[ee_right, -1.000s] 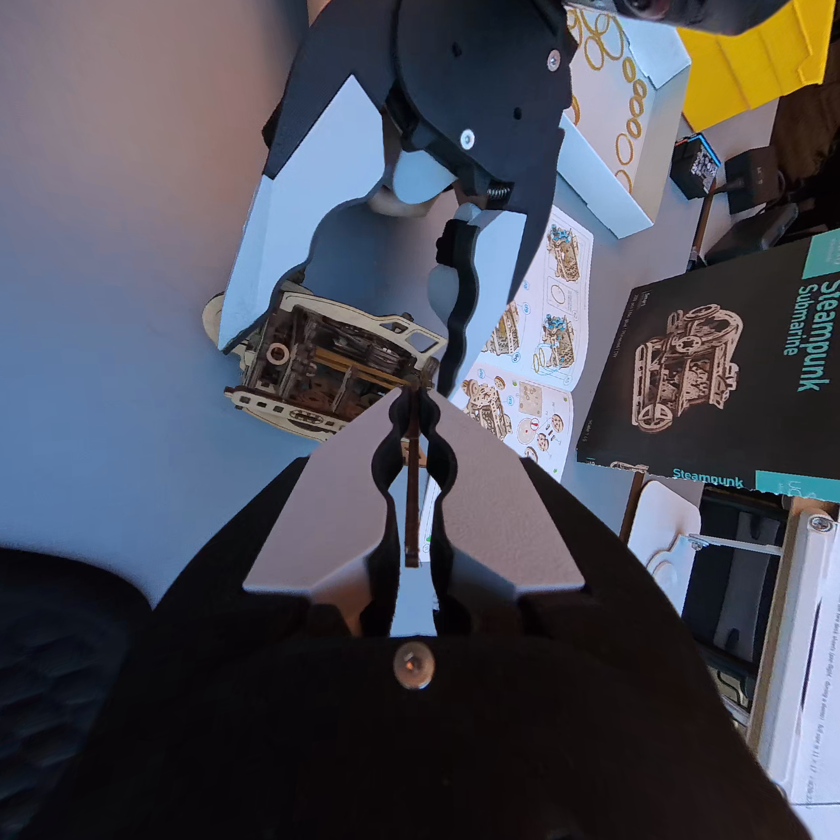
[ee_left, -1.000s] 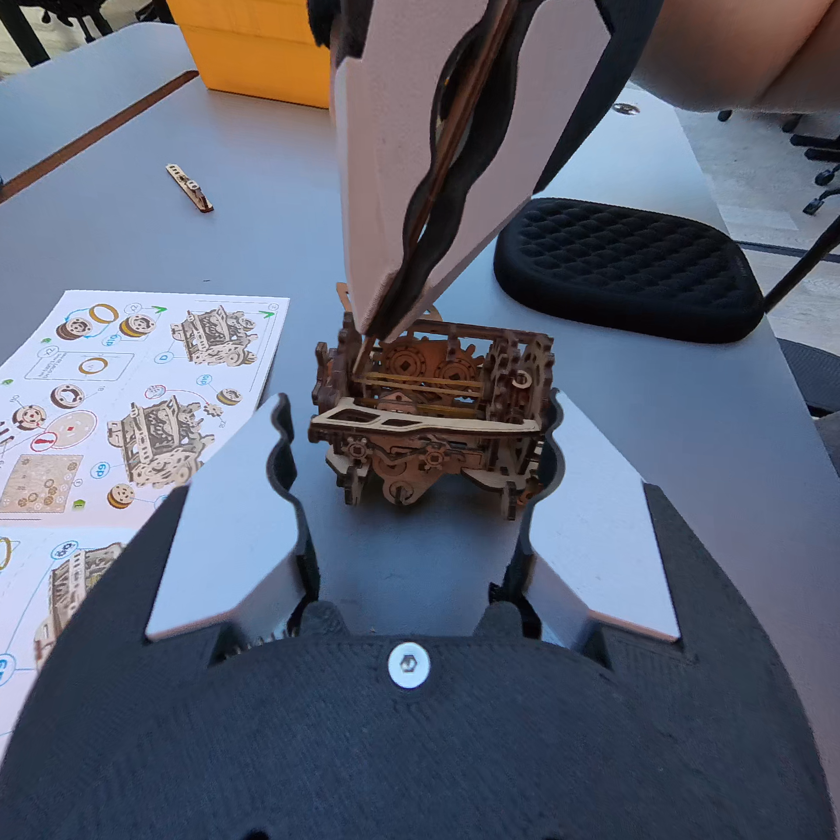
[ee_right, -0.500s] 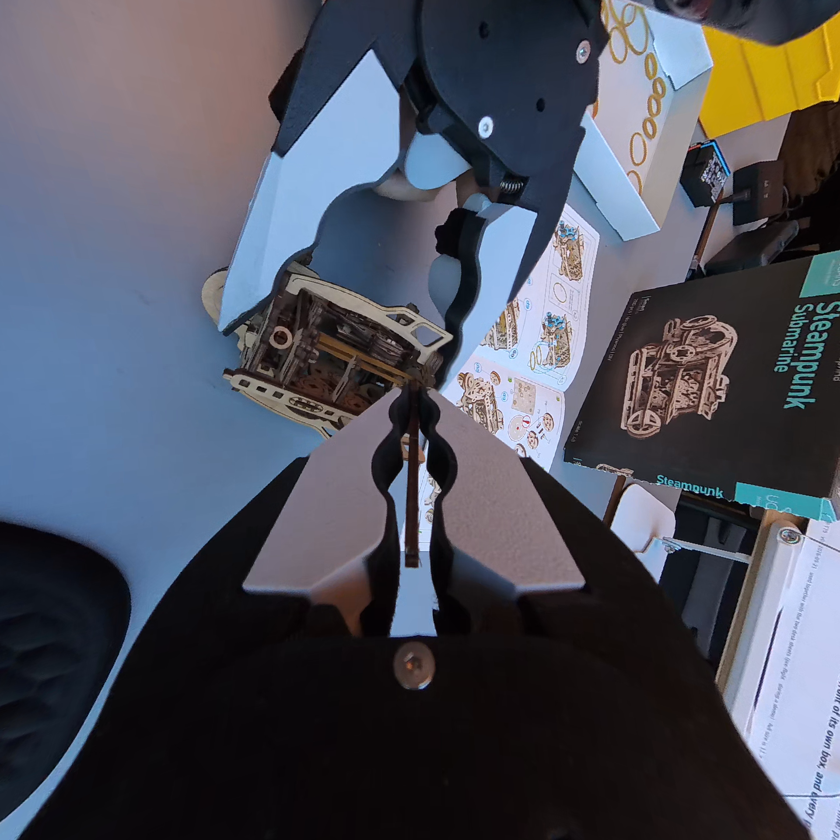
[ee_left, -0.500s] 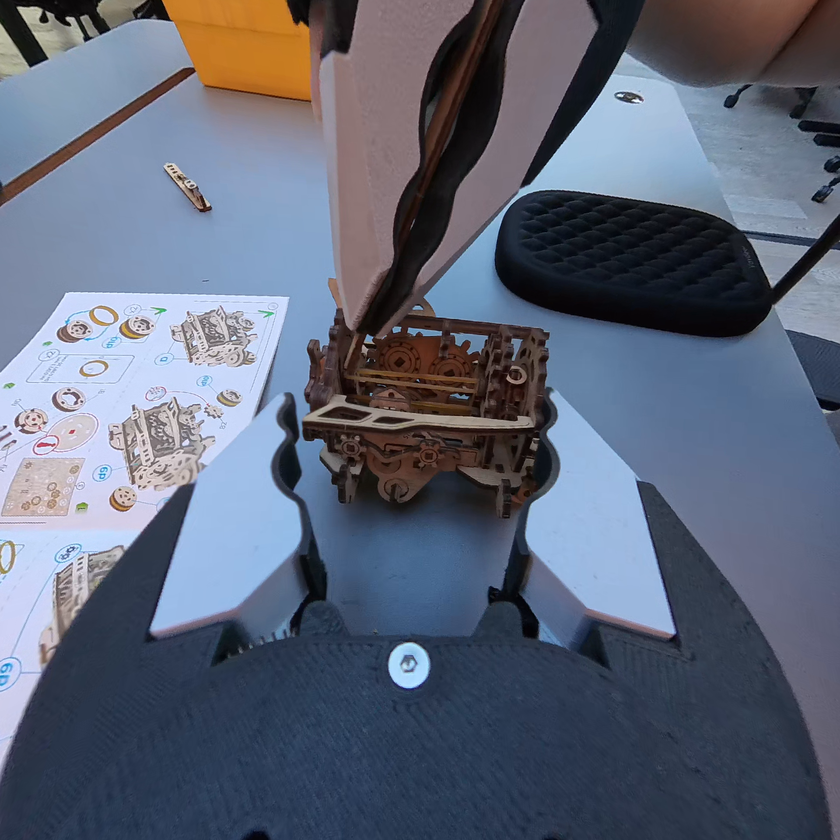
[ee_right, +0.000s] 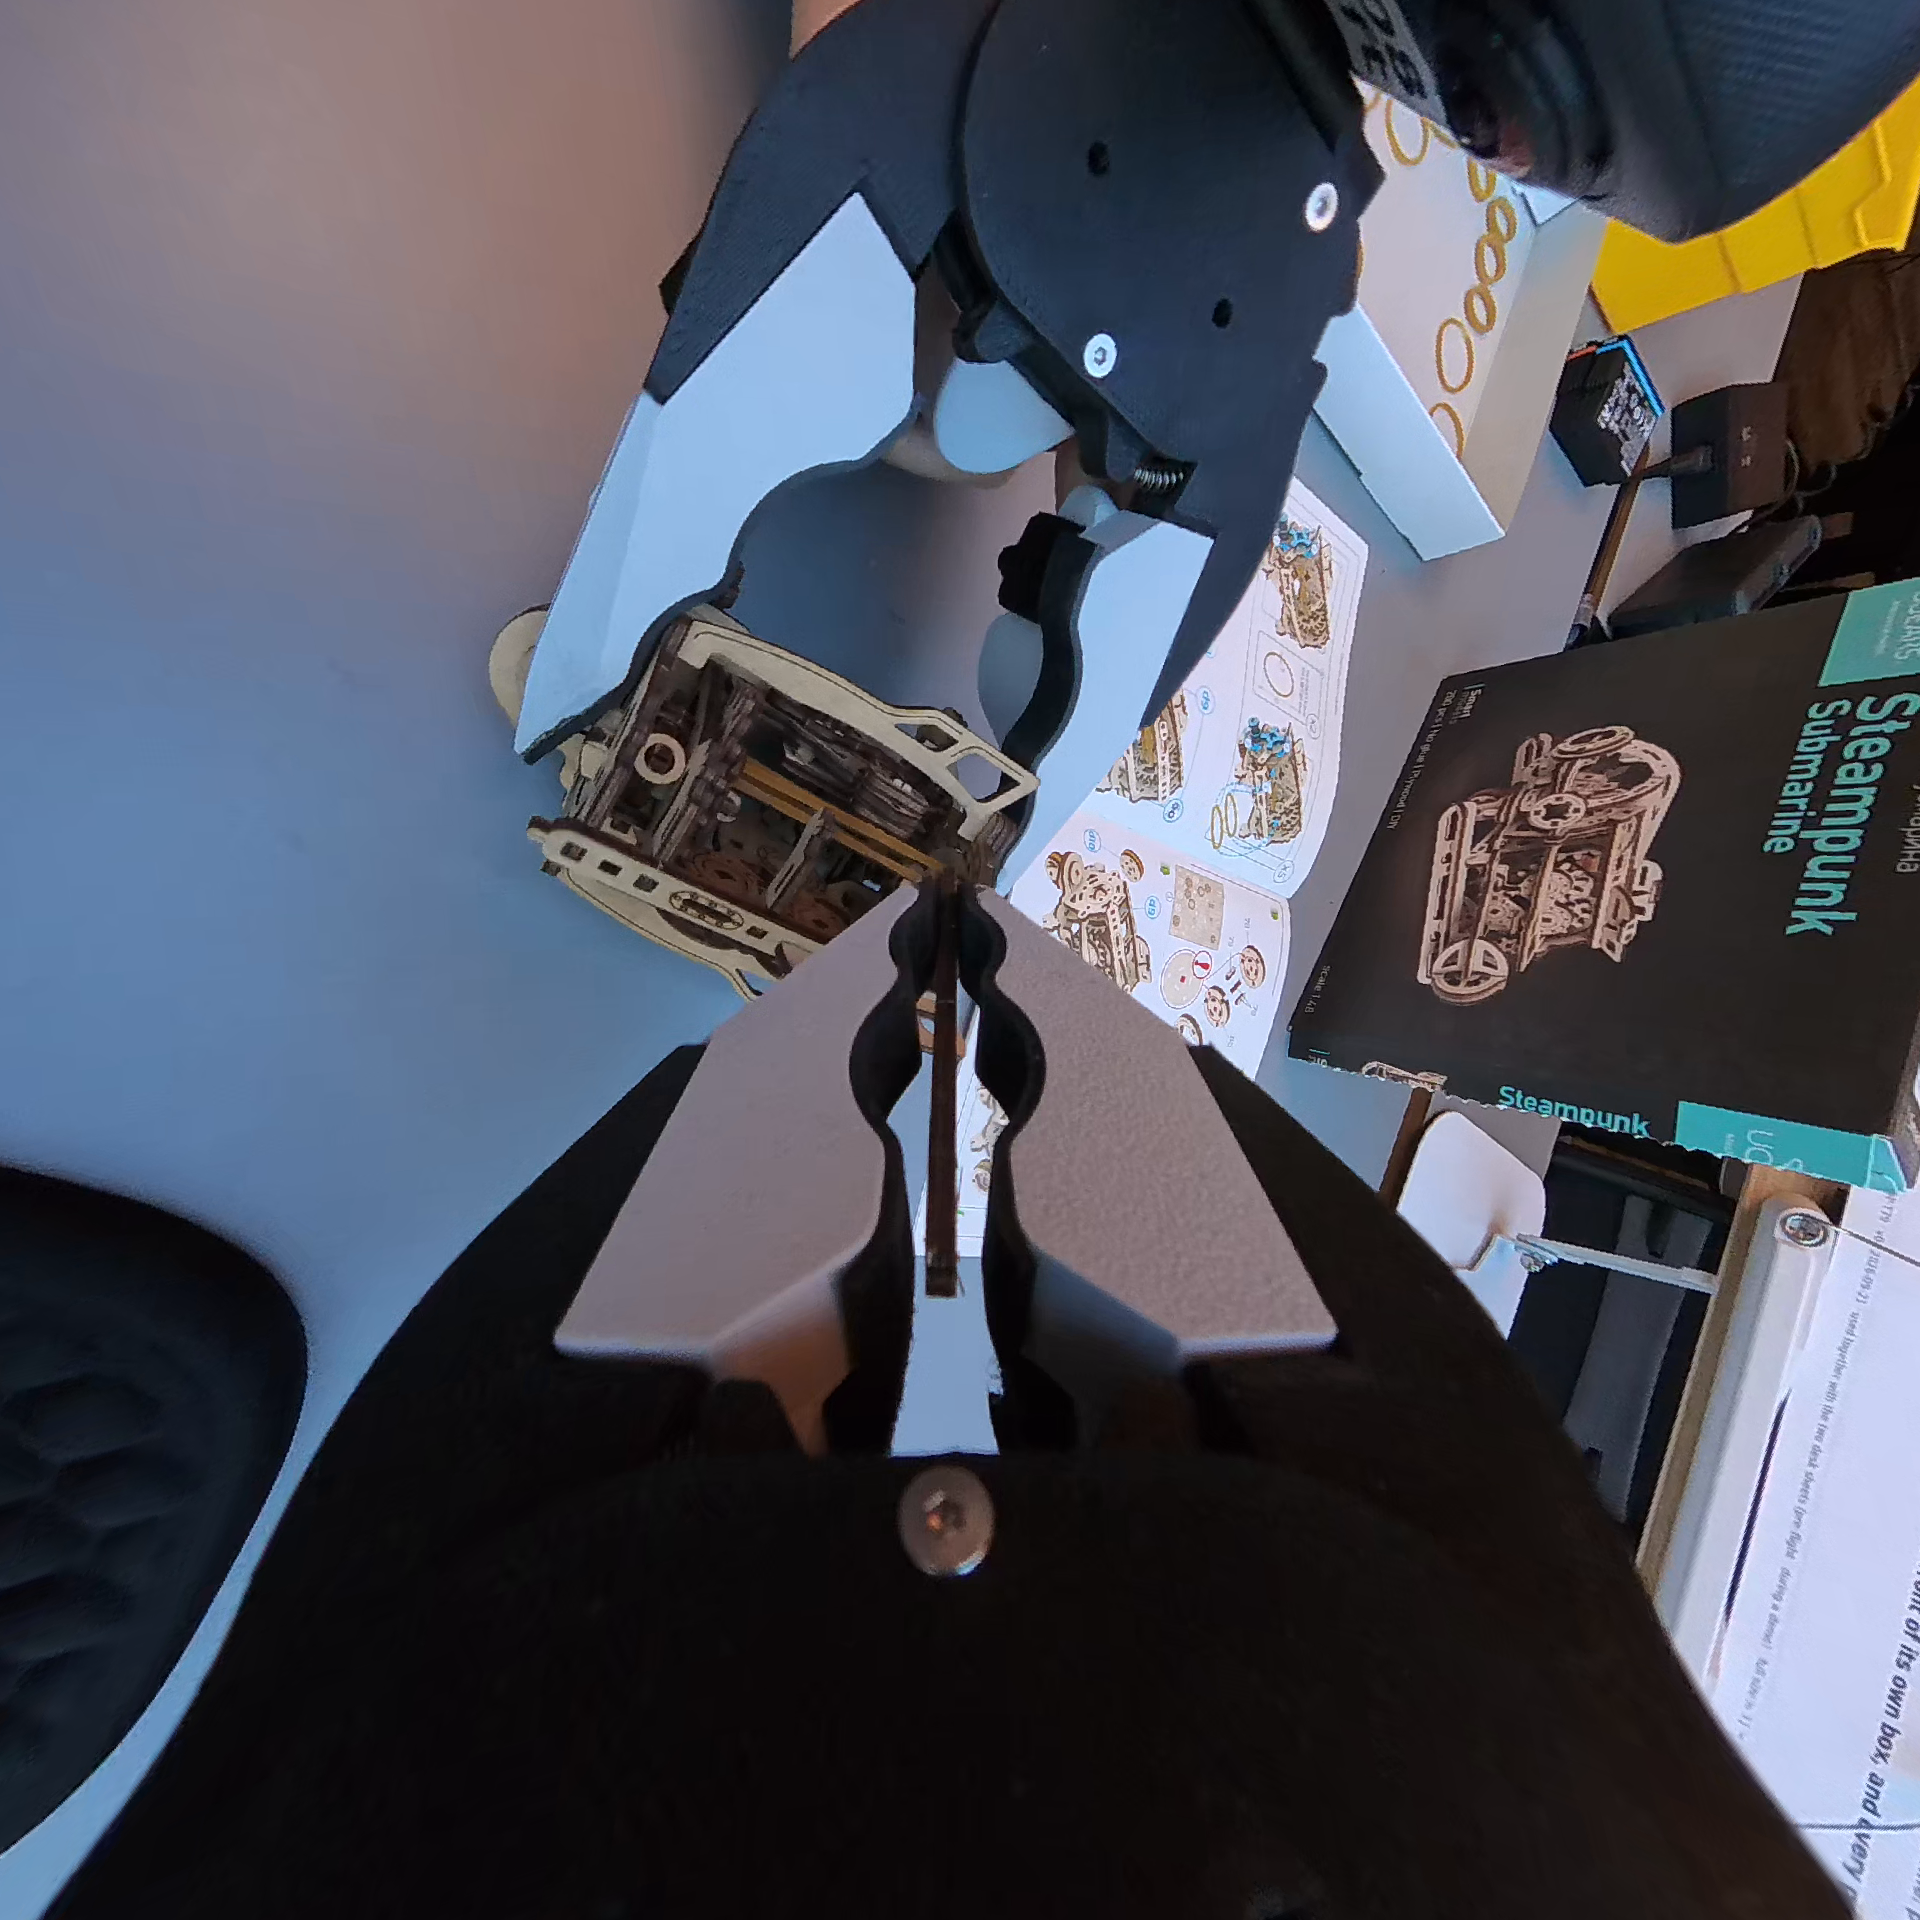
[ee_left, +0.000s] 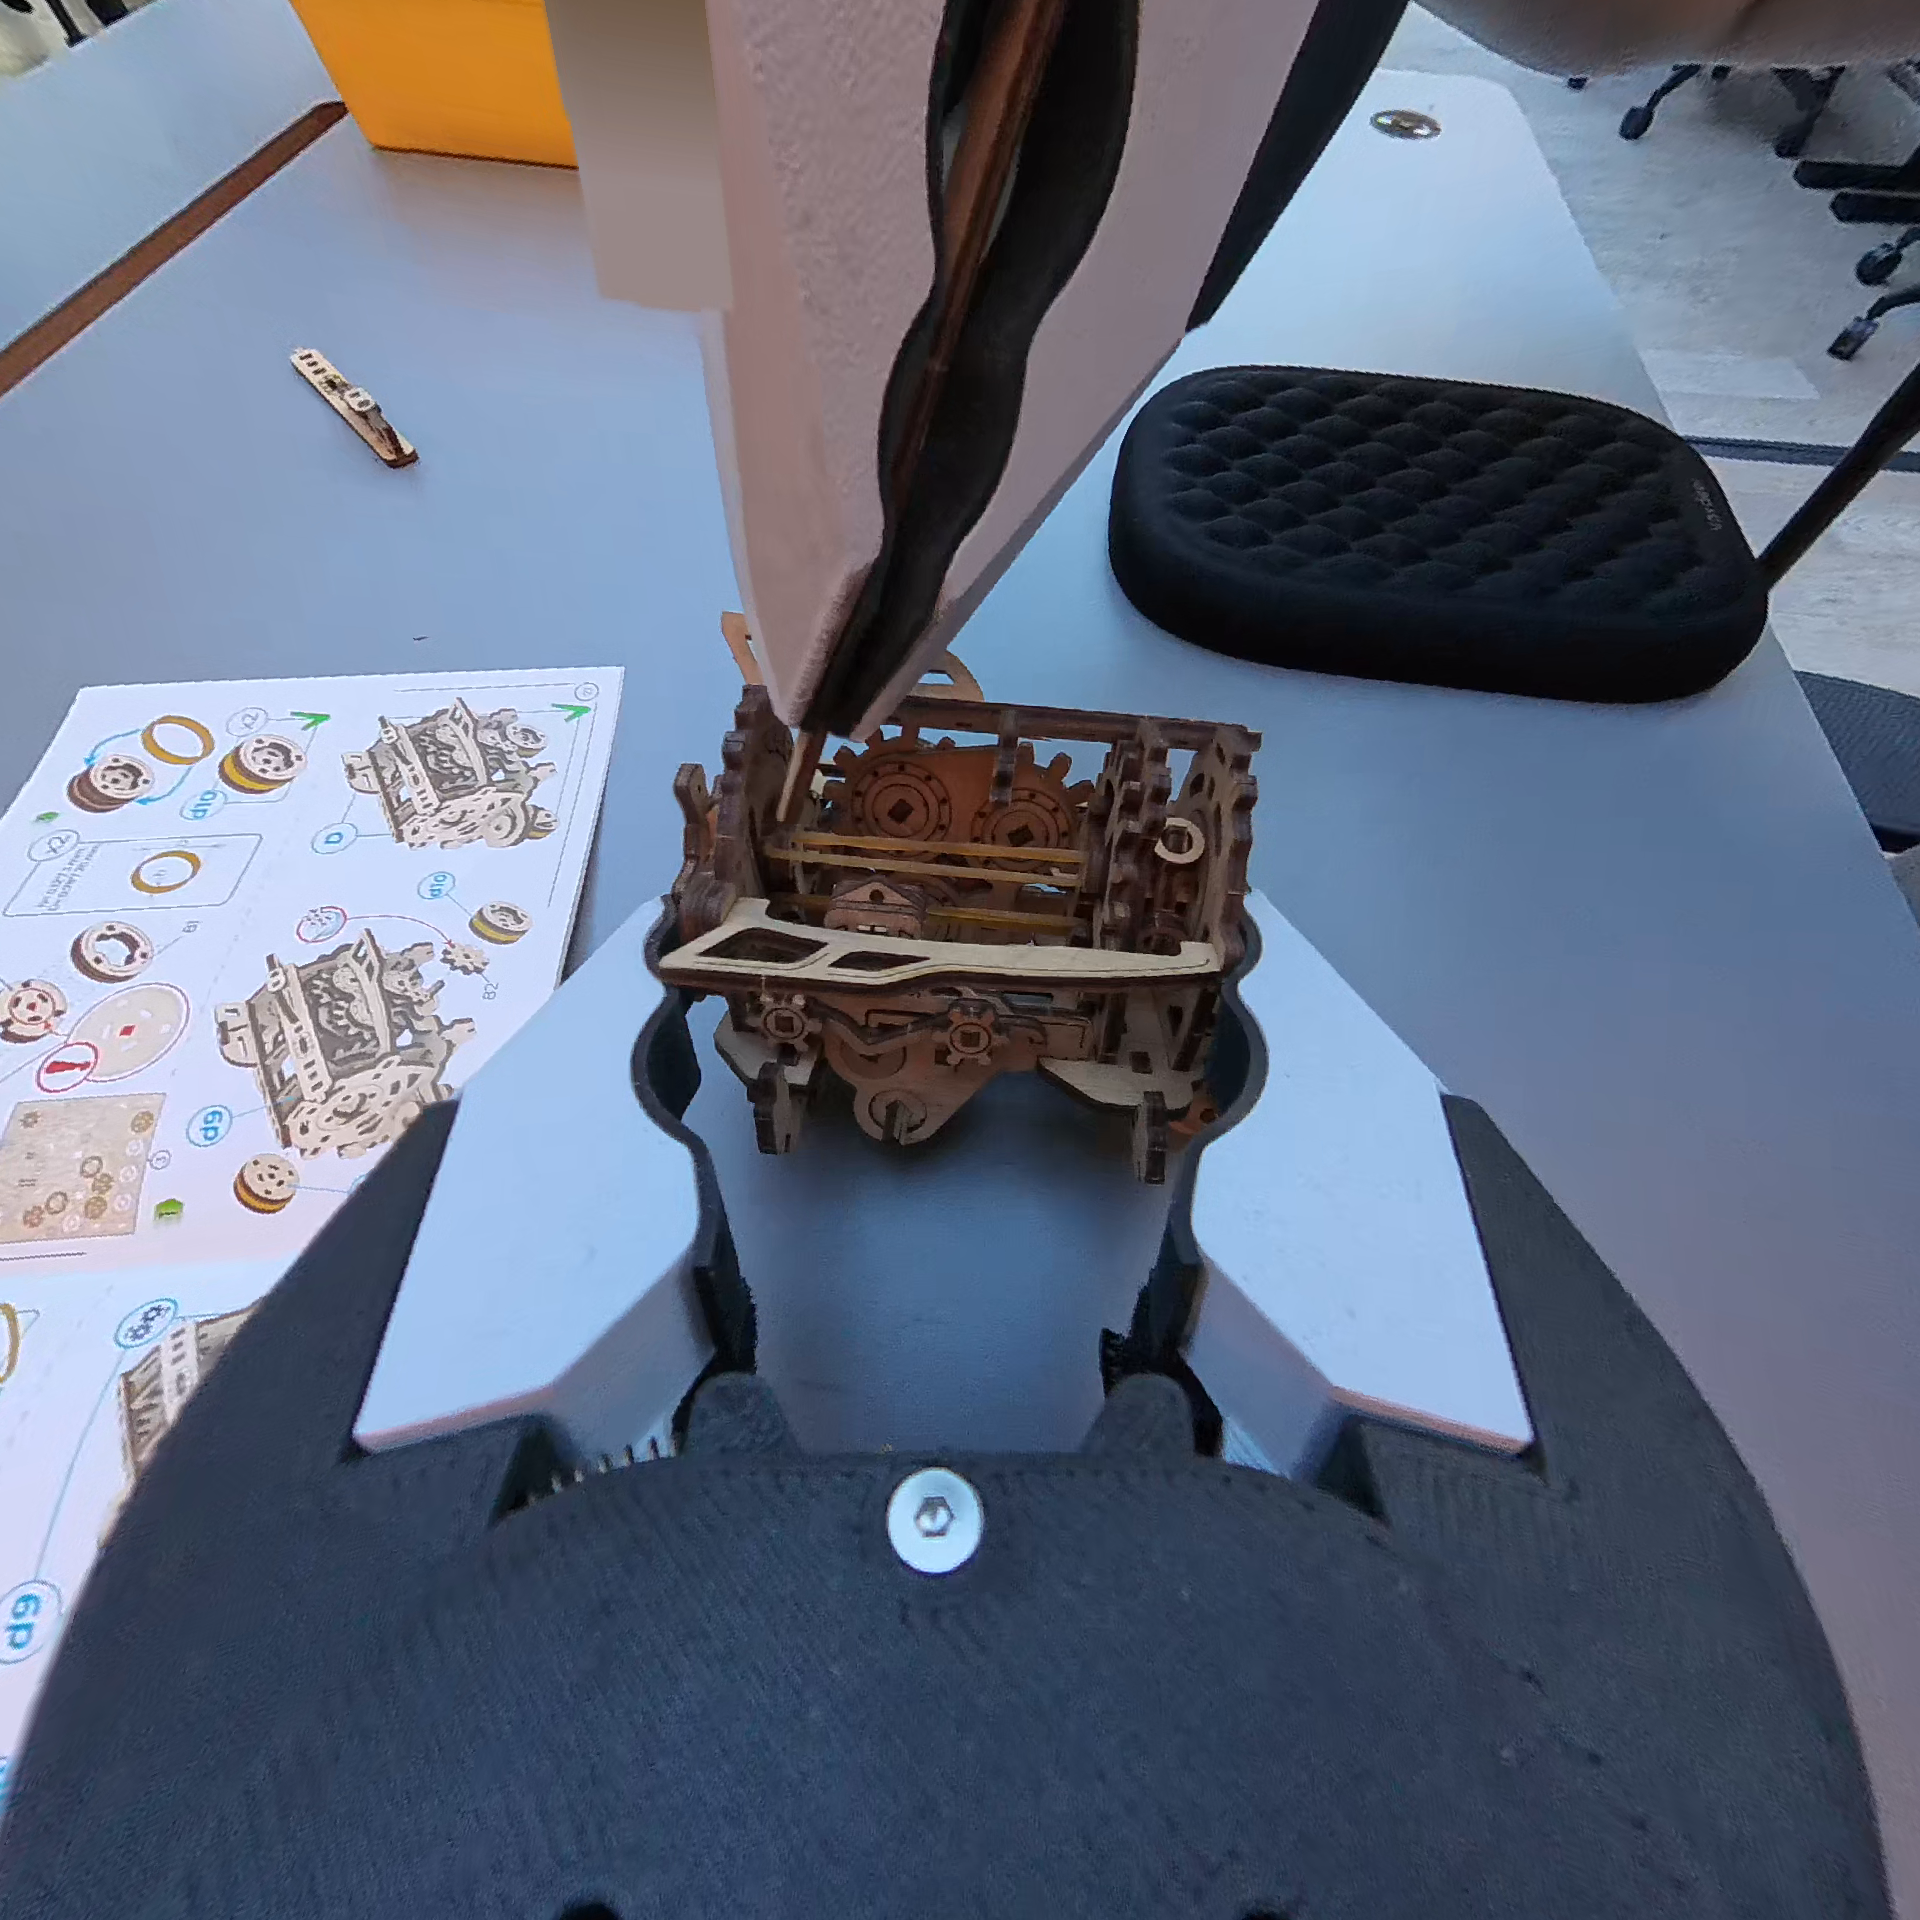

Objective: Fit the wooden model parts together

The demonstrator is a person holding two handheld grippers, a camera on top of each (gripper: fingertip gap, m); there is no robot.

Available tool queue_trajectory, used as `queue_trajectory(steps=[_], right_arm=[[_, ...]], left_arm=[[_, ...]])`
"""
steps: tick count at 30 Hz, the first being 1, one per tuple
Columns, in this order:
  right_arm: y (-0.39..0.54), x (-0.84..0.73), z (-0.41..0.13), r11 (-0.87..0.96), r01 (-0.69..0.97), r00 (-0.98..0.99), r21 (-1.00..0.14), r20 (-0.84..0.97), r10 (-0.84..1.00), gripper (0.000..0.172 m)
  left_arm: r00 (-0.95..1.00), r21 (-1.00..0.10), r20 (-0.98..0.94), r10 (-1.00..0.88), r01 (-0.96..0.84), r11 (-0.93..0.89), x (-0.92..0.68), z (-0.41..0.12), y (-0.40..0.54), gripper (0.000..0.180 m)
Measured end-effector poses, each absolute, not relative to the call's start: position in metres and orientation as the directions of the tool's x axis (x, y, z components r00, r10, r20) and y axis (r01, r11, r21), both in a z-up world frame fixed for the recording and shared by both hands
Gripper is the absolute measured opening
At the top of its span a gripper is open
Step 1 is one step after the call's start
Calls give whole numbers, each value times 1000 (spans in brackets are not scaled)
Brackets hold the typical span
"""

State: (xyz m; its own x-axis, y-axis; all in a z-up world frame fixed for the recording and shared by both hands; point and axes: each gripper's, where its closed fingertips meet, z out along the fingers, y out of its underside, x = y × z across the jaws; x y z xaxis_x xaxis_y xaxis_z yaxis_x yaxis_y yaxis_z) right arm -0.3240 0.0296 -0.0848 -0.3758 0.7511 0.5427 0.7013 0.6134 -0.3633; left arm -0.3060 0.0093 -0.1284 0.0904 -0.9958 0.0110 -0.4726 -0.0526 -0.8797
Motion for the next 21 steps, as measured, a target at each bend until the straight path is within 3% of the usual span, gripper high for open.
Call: queue_trajectory(steps=[9,21], right_arm=[[29,-324,-87,662,685,-446,-304,544,711,1],[30,-327,-89,652,693,-452,-308,519,726,1]], left_arm=[[73,-879,11,-997,-474,-45,-306,-128,7,99],[73,-879,6,-997,-475,-40,-306,-128,7,99]])
